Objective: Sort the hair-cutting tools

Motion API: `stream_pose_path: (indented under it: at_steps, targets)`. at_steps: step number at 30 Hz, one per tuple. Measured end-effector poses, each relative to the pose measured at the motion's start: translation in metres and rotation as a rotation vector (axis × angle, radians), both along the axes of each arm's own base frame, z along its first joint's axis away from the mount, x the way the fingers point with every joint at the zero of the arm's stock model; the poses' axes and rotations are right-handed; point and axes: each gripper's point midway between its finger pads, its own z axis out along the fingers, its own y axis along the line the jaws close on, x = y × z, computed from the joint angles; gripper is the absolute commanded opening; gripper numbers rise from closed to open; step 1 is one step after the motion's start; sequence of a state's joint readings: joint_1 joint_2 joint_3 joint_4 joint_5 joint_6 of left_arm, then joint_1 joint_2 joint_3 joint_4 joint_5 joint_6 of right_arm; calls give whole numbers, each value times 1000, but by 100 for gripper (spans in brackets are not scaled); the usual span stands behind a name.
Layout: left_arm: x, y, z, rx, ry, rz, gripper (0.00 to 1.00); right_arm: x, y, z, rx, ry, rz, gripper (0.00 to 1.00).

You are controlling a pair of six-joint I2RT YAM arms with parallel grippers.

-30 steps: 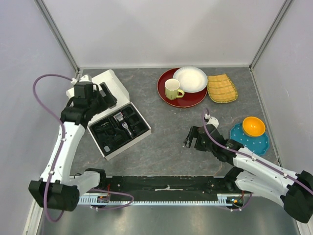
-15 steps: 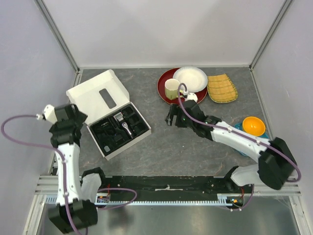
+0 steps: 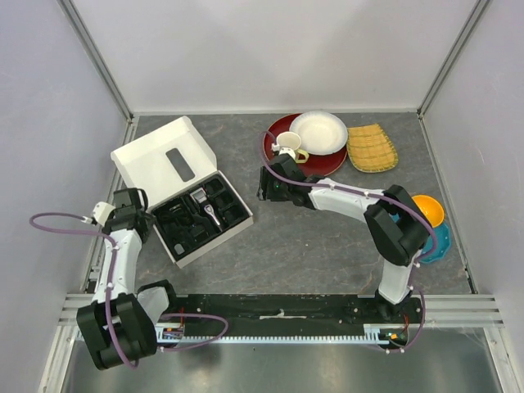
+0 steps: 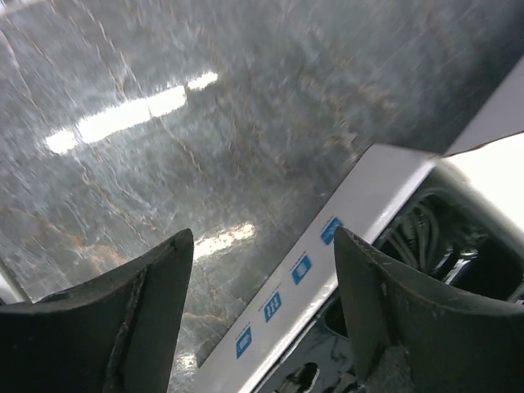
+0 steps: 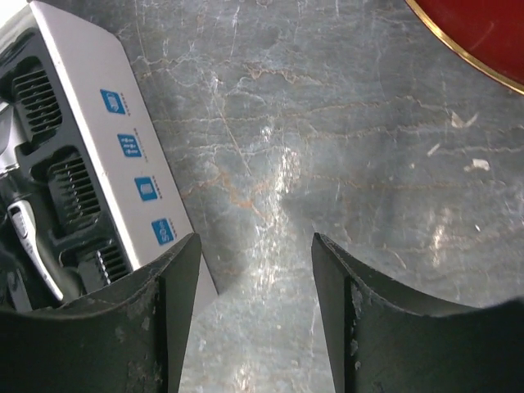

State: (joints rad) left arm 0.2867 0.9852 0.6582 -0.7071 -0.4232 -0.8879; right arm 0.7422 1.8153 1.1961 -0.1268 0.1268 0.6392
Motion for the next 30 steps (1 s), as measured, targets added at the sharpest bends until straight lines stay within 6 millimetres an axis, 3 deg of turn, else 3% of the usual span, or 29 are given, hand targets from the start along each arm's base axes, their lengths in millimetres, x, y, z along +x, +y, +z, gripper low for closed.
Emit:
stream_pose_path:
  at_steps: [4,8,12,18,25,30]
  targets:
    - [-7,-12,-34,-65,37,-10,75,10,11,-13,-12,11,16,63]
    - [-7,-22,-53,-101,49,-24,75,16,21,-27,-24,26,43,60]
    - [3,-36,-59,-124,39,-81,75,16,22,-45,-49,48,69,57]
    - [16,-48,-60,-129,-20,-136,73,10,14,-48,-68,45,89,56]
    - [17,-73,-55,-195,-107,-226,70,-45,-8,-48,-85,89,158,56]
    - [19,-75,-41,-180,-172,-245,71,-85,-15,-45,-91,113,206,59]
